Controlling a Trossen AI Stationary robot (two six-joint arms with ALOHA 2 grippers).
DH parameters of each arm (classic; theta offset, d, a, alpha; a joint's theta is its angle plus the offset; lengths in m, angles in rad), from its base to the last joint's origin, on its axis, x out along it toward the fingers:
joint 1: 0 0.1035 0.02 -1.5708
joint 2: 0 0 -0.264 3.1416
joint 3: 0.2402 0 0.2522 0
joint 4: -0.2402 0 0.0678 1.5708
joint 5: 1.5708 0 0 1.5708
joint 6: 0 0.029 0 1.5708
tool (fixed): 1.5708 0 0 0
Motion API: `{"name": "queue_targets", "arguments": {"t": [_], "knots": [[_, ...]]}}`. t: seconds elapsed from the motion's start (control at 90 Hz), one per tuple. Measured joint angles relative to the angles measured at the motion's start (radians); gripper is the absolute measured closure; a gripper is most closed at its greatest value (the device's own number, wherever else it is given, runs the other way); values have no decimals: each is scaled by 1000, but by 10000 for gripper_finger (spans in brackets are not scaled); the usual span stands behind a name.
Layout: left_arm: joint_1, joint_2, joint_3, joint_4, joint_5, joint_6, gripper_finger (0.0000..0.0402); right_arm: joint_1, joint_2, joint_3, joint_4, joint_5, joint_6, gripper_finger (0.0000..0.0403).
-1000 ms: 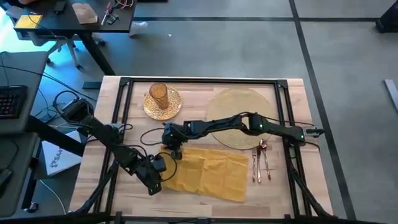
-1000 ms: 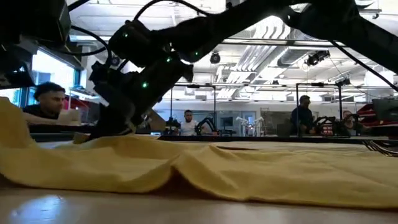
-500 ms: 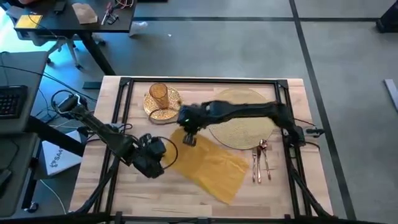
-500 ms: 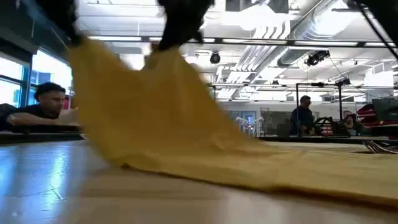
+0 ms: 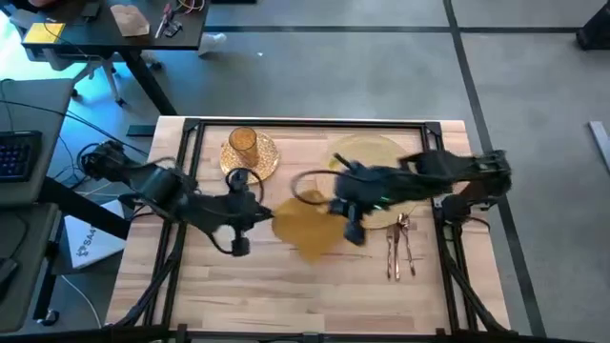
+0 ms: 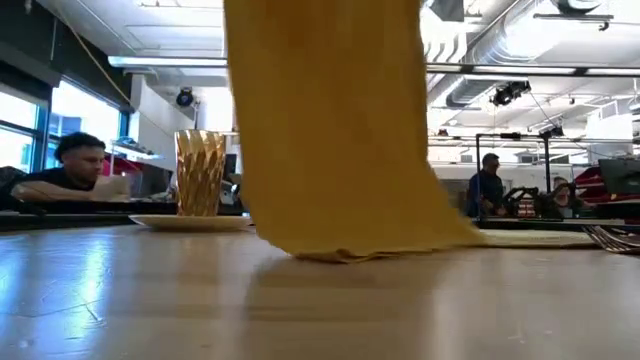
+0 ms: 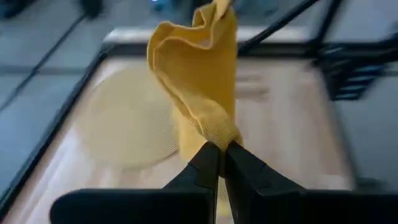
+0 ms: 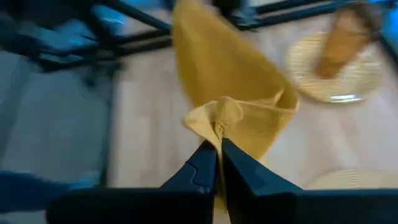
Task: Set table place
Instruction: Fold the yellow table napkin
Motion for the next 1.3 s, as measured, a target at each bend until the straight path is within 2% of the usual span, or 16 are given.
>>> {"name": "queue_targets", "arguments": {"t": [0.111, 0.233, 0.378, 0.5, 0.6, 0.756, 0.911, 1.033, 1.167, 1.3], "knots": [[0, 0, 85, 15, 102, 21, 402, 59, -13, 0, 75, -70, 116, 403], [9, -1, 149, 20, 116, 51, 401, 84, -23, 48, 163, -68, 170, 403], [69, 0, 165, 10, -22, 49, 401, 52, -25, 97, 147, 90, 173, 403], [154, 11, 165, -36, -47, 71, 401, -9, -22, 98, 35, 189, 167, 403], [229, 39, 165, -102, -99, 105, 401, -73, -26, 45, -61, 235, 166, 403], [349, 98, 165, -153, -220, 256, 401, -152, -19, -49, -117, 416, 95, 403], [439, 134, 164, -49, -236, 459, 401, -200, -21, -54, -92, 570, -21, 403], [432, 124, 164, 27, -206, 540, 401, -186, -23, -19, -87, 584, -72, 403], [361, 116, 164, 11, -182, 540, 401, -121, -24, -17, -111, 513, -52, 403], [295, 125, 165, -107, -66, 396, 401, -41, -24, -98, -128, 435, 43, 403]]}}
